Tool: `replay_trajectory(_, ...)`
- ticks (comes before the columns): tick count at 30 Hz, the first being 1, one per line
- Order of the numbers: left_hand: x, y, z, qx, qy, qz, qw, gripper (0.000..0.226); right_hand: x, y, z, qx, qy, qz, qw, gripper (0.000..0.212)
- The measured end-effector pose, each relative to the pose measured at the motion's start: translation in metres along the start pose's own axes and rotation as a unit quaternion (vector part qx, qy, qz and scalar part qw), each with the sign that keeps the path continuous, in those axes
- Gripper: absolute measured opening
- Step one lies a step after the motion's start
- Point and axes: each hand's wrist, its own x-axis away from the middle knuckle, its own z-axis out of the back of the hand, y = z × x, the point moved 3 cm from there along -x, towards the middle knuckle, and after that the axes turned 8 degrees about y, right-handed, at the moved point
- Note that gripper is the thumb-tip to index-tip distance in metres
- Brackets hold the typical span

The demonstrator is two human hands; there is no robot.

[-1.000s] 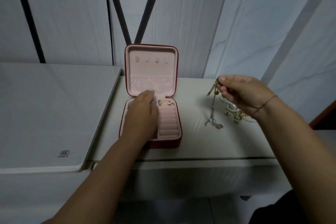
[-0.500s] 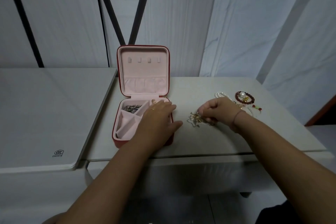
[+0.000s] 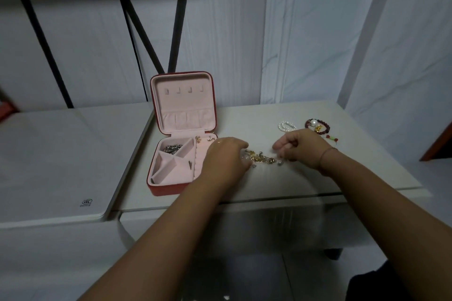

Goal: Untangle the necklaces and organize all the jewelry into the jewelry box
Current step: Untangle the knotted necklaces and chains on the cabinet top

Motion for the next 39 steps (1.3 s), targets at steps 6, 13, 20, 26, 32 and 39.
replay_trajectory(6, -0.009, 0.003, -0.013, -0.053, -0.027, -0.033, 0.998, 0.036, -0.002, 0.003, 0.012, 0.068, -0.003, -0.004, 0.998, 0.021)
replay_trajectory(13, -0.032, 0.005, -0.038, -0.043, -0.047, -0.072, 0.995, 0.044, -0.004, -0.008, 0.029, -0.086, 0.062, -0.023, 0.994, 0.023)
replay_trajectory(20, -0.042, 0.001, -0.054, 0.027, -0.035, -0.049, 0.998, 0.016, -0.013, -0.027, 0.025, -0.476, 0.038, -0.090, 0.874, 0.023)
replay_trajectory(26, -0.052, 0.000, -0.047, 0.177, -0.003, 0.018, 0.984, 0.008, -0.017, -0.027, 0.039, -0.574, 0.044, -0.087, 0.813, 0.024)
replay_trajectory(32, -0.052, 0.002, -0.023, 0.454, -0.001, 0.131, 0.881, 0.014, -0.011, -0.011, 0.042, -0.280, 0.080, -0.100, 0.951, 0.027)
replay_trajectory(39, -0.045, 0.005, -0.017, 0.535, -0.044, 0.183, 0.823, 0.010, -0.008, -0.001, 0.015, -0.014, -0.062, -0.115, 0.991, 0.028)
